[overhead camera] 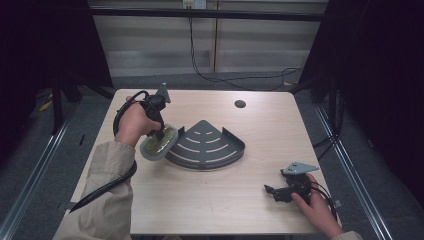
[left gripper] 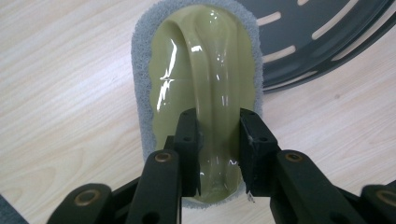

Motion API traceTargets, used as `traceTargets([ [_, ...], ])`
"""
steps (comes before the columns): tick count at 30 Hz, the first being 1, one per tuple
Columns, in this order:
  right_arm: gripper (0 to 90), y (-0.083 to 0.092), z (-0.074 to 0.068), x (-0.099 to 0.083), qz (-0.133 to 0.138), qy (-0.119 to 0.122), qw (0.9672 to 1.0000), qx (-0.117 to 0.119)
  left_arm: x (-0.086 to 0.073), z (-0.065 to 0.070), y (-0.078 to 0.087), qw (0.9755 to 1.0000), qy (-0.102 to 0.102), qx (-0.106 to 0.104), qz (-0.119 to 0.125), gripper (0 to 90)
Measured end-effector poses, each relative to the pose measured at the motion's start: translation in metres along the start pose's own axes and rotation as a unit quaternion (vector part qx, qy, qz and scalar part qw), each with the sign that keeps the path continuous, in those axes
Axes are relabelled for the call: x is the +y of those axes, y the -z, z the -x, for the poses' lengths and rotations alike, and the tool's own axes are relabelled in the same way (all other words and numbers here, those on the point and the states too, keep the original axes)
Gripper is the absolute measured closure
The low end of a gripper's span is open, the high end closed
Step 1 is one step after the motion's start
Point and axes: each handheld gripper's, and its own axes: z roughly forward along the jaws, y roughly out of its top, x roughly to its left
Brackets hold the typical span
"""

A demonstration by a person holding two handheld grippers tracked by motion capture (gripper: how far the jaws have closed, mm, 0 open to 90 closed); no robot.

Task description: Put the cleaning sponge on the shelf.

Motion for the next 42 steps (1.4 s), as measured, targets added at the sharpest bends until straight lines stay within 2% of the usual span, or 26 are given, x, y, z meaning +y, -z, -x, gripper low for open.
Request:
traceTargets([
  [9,10.5,0.000,0.000,0.000,-0.001,0.000,1.0000,0.001,0.015,0.009,0.002,0.9998,-0.016,0.007,0.003,71.2],
  [15,10.5,0.001,0.000,0.000,-0.002,0.000,1.0000,0.001,0.023,0.012,-0.002,0.9996,-0.028,0.001,0.005,71.2],
  [19,10.5,0.001,0.000,0.000,-0.002,0.000,1.0000,0.001,0.027,0.016,-0.006,0.9996,-0.027,0.004,0.007,71.2],
  [28,10.5,0.001,0.000,0.000,-0.002,0.000,1.0000,0.001,0.038,0.025,-0.012,0.9982,-0.059,0.010,0.004,71.2],
  [31,10.5,0.001,0.000,0.000,-0.002,0.000,1.0000,0.001,0.041,0.030,-0.017,0.9979,-0.064,0.000,0.008,71.2],
  [42,10.5,0.001,0.000,0.000,-0.002,0.000,1.0000,0.001,0.051,0.040,-0.026,0.9959,-0.090,0.002,0.004,71.2],
])
